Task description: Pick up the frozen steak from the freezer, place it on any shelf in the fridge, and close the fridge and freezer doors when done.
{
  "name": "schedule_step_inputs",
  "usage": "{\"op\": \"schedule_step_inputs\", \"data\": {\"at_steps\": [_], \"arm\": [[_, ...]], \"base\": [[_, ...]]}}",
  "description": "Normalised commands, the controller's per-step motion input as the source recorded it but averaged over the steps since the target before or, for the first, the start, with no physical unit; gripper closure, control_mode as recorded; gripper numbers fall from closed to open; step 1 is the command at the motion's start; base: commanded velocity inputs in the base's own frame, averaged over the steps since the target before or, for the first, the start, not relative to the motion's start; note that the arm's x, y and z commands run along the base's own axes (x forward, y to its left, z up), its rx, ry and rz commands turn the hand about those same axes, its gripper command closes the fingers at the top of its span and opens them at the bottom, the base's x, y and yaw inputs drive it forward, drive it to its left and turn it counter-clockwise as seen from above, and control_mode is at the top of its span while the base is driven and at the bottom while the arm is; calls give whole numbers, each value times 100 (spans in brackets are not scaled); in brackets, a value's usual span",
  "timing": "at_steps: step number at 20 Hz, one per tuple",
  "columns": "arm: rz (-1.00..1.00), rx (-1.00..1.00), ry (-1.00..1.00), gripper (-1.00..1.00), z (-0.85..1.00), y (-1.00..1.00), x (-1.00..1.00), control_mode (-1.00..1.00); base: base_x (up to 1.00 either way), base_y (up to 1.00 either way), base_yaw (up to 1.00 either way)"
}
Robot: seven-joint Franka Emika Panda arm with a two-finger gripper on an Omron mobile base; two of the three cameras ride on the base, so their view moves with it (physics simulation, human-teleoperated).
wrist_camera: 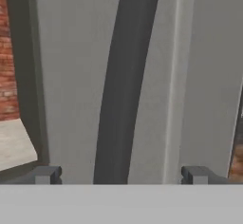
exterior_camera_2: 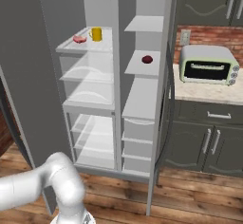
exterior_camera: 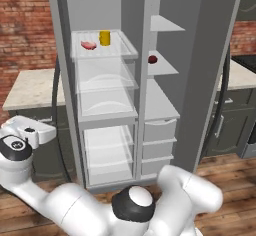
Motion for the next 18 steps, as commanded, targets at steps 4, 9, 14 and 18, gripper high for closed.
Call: {"op": "schedule_step_inputs", "data": {"at_steps": [4,9,14,18], "arm": [[-4,0,0,-100,-14,0,80,-100],[1,0,0,-100,-2,-37,56,-100],[9,0,0,-100,0,-86,56,-100],[12,2,0,-100,0,-100,71,-100]], "base": [[0,0,0],[0,0,0],[0,0,0],[0,0,0]]}}
